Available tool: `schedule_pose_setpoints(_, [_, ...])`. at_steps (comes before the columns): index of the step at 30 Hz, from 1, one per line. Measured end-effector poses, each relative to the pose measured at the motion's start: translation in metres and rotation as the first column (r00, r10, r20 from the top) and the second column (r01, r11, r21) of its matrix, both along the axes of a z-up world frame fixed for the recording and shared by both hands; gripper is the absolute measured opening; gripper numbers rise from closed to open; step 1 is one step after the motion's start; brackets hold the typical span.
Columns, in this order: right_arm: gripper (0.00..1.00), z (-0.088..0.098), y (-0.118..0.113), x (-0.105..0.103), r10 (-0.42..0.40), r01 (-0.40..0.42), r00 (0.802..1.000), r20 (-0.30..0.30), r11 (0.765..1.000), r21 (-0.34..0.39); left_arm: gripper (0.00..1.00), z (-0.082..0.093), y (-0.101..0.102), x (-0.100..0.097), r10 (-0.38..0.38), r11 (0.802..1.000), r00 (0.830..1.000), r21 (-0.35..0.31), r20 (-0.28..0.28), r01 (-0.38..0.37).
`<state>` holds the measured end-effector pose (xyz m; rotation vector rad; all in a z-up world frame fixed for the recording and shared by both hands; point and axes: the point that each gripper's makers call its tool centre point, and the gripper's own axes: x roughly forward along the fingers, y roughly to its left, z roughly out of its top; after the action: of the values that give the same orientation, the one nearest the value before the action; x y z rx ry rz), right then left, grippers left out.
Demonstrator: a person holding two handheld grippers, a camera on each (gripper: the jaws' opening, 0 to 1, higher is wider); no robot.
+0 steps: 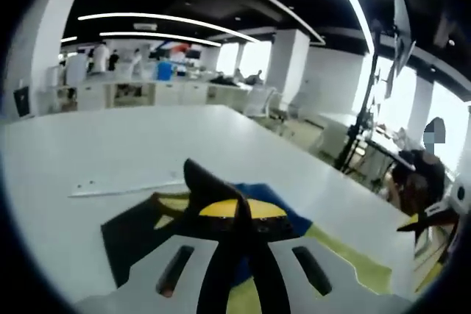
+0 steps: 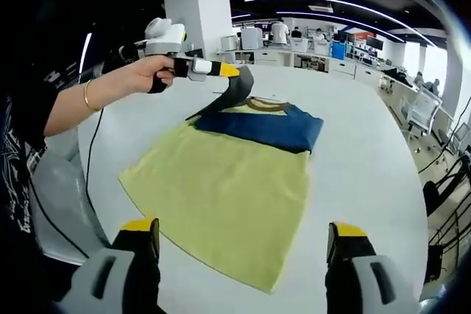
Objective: Fold the garment on the visible template until the final outline fits inside the template.
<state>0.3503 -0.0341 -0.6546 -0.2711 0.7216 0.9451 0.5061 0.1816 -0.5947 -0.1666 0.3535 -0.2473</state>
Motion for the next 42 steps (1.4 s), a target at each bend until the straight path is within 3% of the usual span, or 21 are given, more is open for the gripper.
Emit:
schedule_pose_setpoints(10, [0.95, -0.005, 0.002, 0.000, 0.006, -0.006, 1.000, -0.010, 1.000, 0.002, 0.00, -0.019, -0.034, 0.000, -0.091, 0.996, 0.995, 0.015, -0.030, 0.091])
schedule_pose_setpoints(17, [0.95, -0.010, 0.001, -0.001, 0.003, -0.003, 1.000, -0.016, 1.000, -0.005, 0.00, -0.043, -0.051, 0.003, -0.125, 0.991, 0.990, 0.047, -0.065, 0.128])
schedule_pose_setpoints(26, [0.95, -0.015, -0.007, 0.000, -0.020, 0.020, 1.000, -0.022, 1.000, -0.006, 0.00, -0.077, -0.078, 0.001, -0.169, 0.984, 0.979, 0.042, -0.117, 0.175])
schedule_pose_setpoints(42, [0.94, -0.027, -0.009, 0.001, -0.033, 0.033, 0.998, -0.045, 0.999, -0.009, 0.00, -0.116, -0.092, -0.011, -0.192, 0.978, 0.963, 0.046, -0.190, 0.204])
